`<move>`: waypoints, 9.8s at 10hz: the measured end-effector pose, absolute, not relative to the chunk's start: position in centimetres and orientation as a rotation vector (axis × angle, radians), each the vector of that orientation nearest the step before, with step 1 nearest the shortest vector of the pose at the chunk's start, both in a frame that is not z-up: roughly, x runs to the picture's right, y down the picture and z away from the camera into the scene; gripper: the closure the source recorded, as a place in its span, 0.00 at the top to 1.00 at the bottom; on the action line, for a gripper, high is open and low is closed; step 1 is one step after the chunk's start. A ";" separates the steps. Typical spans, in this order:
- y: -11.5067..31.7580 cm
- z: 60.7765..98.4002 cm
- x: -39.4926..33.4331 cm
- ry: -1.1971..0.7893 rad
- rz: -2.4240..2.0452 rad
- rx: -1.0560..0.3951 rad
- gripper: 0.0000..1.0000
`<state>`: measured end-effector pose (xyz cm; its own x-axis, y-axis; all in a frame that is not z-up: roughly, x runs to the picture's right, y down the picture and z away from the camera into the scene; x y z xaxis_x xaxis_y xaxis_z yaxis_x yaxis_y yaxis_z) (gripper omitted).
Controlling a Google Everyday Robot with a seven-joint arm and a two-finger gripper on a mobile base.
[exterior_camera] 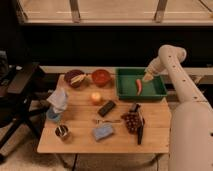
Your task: Place sponge in table surface
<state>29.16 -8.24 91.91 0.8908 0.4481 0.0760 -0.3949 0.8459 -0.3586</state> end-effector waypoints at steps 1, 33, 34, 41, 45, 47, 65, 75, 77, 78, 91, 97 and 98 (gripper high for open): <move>-8.2 91.9 29.2 -0.159 0.447 -0.343 0.54; 0.1 81.9 21.1 -0.189 0.349 -0.573 0.54; 1.5 80.7 20.2 -0.197 0.324 -0.601 0.54; 8.1 75.9 17.8 -0.265 0.162 -0.644 0.54; 8.4 76.3 17.2 -0.291 0.115 -0.661 0.54; 9.8 77.2 13.8 -0.362 0.013 -0.680 0.54; 19.4 80.6 5.0 -0.468 -0.161 -0.723 0.49; 22.6 81.6 3.5 -0.491 -0.128 -0.780 0.80; 23.3 82.1 3.2 -0.502 -0.111 -0.793 0.80; 23.5 82.2 3.2 -0.509 -0.104 -0.799 0.77; 14.9 77.6 10.1 -0.426 0.053 -0.578 0.00; 12.8 75.7 11.0 -0.379 0.141 -0.527 0.00; 13.2 75.7 10.8 -0.381 0.143 -0.533 0.00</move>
